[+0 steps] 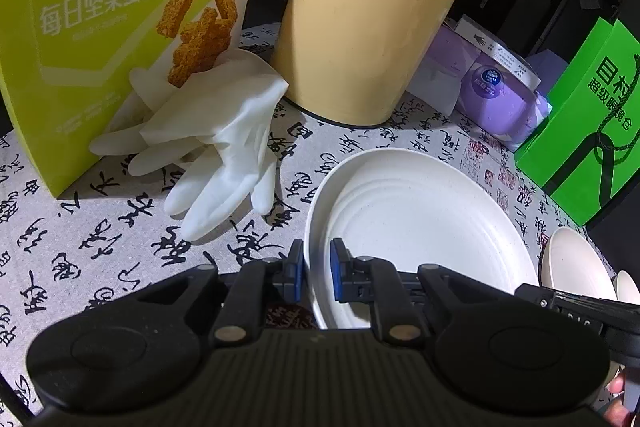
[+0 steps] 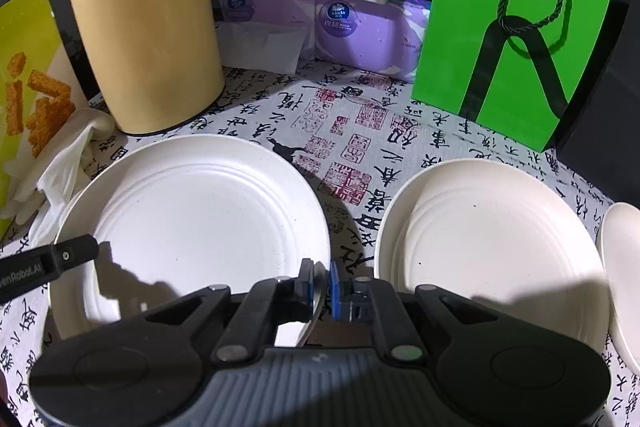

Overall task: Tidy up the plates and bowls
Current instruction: 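Lift the cream plate by its rim with the left gripper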

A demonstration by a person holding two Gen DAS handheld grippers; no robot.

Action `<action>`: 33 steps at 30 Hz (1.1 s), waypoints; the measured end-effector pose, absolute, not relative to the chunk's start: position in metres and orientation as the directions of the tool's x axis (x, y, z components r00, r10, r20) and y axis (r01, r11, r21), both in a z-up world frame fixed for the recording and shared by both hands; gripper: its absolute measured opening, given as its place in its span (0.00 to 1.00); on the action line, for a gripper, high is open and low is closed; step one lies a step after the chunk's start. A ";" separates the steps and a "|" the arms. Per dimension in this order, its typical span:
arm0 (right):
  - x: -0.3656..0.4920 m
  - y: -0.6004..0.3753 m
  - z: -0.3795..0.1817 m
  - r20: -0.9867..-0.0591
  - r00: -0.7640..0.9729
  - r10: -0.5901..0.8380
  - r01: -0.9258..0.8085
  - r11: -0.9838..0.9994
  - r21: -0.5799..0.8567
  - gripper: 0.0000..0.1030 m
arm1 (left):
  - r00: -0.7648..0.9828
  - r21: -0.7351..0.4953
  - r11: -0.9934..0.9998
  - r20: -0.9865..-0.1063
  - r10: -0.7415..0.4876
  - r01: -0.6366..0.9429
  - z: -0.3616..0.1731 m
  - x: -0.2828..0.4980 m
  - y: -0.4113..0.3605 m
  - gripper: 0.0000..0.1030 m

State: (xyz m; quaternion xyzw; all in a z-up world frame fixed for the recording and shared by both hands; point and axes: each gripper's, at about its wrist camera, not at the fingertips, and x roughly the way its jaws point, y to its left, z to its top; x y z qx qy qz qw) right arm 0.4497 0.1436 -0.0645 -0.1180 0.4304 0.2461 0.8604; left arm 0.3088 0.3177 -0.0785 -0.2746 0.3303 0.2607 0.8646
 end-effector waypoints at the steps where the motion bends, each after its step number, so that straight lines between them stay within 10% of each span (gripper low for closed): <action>1: 0.451 0.144 -0.065 -0.802 0.502 0.322 -0.521 0.853 0.016 0.11 | 0.645 -0.300 0.715 -0.714 0.270 -0.632 -0.079 0.310 0.317 0.13; 33: 0.433 0.108 -0.036 -0.695 0.577 0.429 -0.504 0.857 0.111 0.07 | 0.719 -0.327 0.745 -0.636 0.281 -0.581 -0.061 0.299 0.305 0.13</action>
